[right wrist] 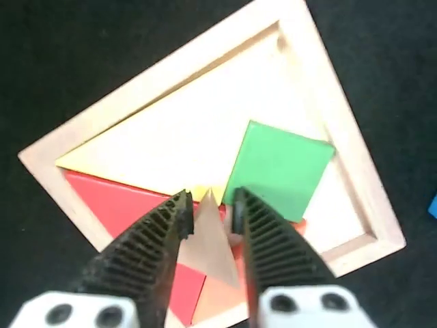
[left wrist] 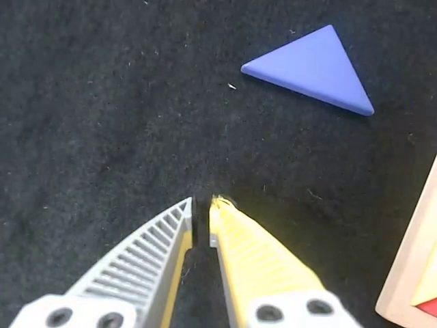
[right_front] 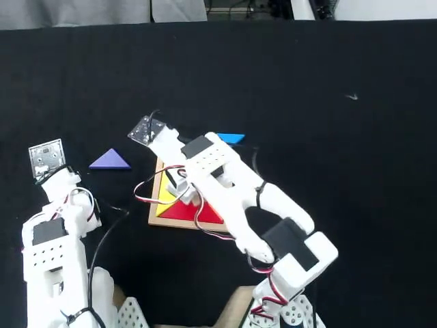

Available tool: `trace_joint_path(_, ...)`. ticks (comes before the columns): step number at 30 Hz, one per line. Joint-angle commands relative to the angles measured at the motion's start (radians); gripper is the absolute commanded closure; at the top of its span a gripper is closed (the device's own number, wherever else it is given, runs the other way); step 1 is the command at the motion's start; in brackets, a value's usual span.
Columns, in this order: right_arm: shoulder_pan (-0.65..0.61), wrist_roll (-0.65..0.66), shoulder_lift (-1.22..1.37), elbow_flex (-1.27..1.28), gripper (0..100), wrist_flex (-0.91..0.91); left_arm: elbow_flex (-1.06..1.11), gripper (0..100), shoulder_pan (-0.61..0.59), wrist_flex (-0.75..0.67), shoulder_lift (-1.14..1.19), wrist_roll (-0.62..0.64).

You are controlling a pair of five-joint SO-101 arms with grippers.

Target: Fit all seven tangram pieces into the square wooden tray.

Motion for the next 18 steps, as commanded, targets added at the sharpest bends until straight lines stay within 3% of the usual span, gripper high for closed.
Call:
trace_joint_path(1,0.026,-0.005,-0.005,-0.054,93.6,-0.026,-0.007,94,-0.002,-0.017,-0.014,0.005)
trace_joint_path(18,0.210,0.038,-0.007,-0.051,93.7,-0.049,-0.005,94,0.039,-0.011,-0.014,0.003)
